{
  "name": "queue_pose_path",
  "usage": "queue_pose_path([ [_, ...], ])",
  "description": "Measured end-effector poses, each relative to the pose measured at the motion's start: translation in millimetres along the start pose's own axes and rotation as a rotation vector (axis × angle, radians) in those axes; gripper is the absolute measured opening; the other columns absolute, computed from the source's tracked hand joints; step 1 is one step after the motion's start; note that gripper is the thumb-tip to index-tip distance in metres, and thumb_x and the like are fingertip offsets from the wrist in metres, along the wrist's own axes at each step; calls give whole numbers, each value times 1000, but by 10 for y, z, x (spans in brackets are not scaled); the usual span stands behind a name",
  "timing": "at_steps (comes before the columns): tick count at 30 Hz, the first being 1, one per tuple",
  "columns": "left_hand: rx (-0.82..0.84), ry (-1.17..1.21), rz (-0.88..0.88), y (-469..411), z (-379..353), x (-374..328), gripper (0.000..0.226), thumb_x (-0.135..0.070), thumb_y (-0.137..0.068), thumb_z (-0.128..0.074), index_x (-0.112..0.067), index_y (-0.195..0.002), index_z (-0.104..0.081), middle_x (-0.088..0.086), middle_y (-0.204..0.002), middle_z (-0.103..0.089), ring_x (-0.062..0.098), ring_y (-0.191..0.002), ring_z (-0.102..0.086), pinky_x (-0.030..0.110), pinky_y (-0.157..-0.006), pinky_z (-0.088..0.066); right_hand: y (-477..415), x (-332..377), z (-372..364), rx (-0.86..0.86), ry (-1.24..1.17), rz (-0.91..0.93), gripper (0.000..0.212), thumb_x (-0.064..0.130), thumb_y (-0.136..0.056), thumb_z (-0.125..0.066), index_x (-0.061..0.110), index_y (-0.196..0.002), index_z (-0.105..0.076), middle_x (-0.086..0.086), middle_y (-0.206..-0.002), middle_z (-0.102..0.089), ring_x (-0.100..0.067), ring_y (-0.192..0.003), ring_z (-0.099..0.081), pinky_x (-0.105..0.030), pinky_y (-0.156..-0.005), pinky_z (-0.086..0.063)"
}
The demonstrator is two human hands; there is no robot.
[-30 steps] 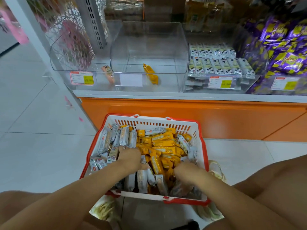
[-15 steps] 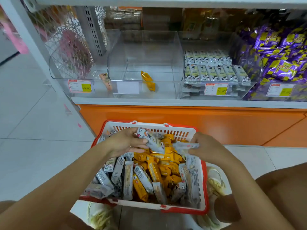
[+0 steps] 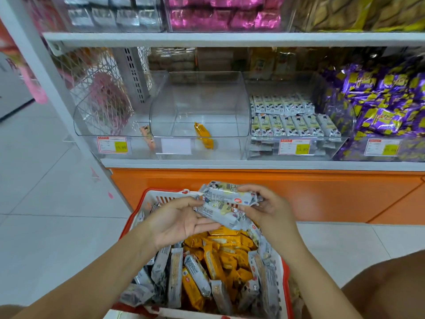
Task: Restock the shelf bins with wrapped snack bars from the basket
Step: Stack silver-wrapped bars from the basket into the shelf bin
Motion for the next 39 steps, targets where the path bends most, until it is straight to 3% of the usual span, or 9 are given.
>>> queue_pose_path([
  [5, -94, -156, -36, -16, -9, -19, 41, -9, -78, -66, 2, -116, -55, 29, -115, -63, 35, -99, -67, 40, -79, -58, 6, 41, -47, 35, -8, 39, 45, -8, -82, -67, 32, -102, -69, 13, -110, -66, -5, -107, -62, -29, -83, -55],
  [12, -84, -167, -142, -52, -77, -190, 59, -21, -40, -97, -4, -92, -75, 21, -109, -68, 29, -96, -69, 34, -76, -59, -16, 124, 18, -28, -140, 78, 29, 6, -86, -67, 29, -104, -69, 4, -103, -70, -13, -97, -67, -27, -73, -56],
  [15, -120, -237, -154, -70, -110, -268, 40, -24, -66, -80, -5, -100, -69, 13, -109, -70, 20, -92, -70, 30, -77, -58, -91, 144, 158, -122, -169, 72, 39, -5, -82, -68, 23, -109, -65, 6, -103, -70, -9, -95, -67, -19, -74, -53],
  [17, -171, -315, -147, -77, -102, -344, 30, -19, -72, -68, -5, -99, -67, 12, -109, -70, 18, -91, -69, 26, -76, -58, -171, 127, 300, -109, -170, 13, 41, -10, -81, -66, 25, -103, -66, 2, -97, -71, -15, -89, -67, -25, -74, -53],
  [25, -99, -696, 152, -87, -158, -282, 40, -23, -76, -68, -8, -112, -63, 15, -113, -68, 21, -99, -68, 29, -80, -55, -204, 152, 188, 480, 223, 39, 31, 1, -74, -67, 27, -90, -71, 5, -100, -56, -18, -92, -57, -25, -72, -47],
  [29, -93, -823, 209, -174, -219, -89, 22, -18, -86, -64, -17, -107, -59, 4, -108, -71, 12, -89, -68, 25, -79, -53, -108, -90, -9, 637, 69, -152, 39, -14, -79, -57, 21, -96, -66, 6, -94, -60, -32, -68, -40, -37, -60, -32],
  [32, -102, -842, 233, -224, -243, -3, 16, -8, -90, -61, -22, -96, -56, -4, -102, -71, 9, -86, -69, 25, -82, -54, -101, -103, -40, 638, -26, -200, 37, -11, -75, -53, 19, -96, -60, 7, -86, -58, -30, -66, -34, -32, -56, -28],
  [36, -120, -907, 187, -286, -244, -31, 42, -8, -78, -74, -7, -118, -60, 7, -115, -69, 18, -106, -65, 38, -99, -48, -148, 61, -67, 586, -37, -154, 31, -13, -84, -57, 8, -106, -54, 4, -98, -60, -12, -78, -57, -22, -63, -46],
  [39, -210, -799, 32, -321, -314, -198, 34, -8, -77, -74, -8, -110, -67, 5, -106, -72, 16, -100, -68, 30, -86, -54, -317, 108, 18, 343, 124, -123, 45, -7, -87, -58, 30, -114, -56, 7, -116, -60, -10, -101, -61, -27, -77, -54],
])
Point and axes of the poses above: each hand's wrist, its own y-axis away from the middle knuckle, its own z-axis out of the back of the hand, x = y × z, the point moved 7 cm from there along -y, towards the middle knuckle
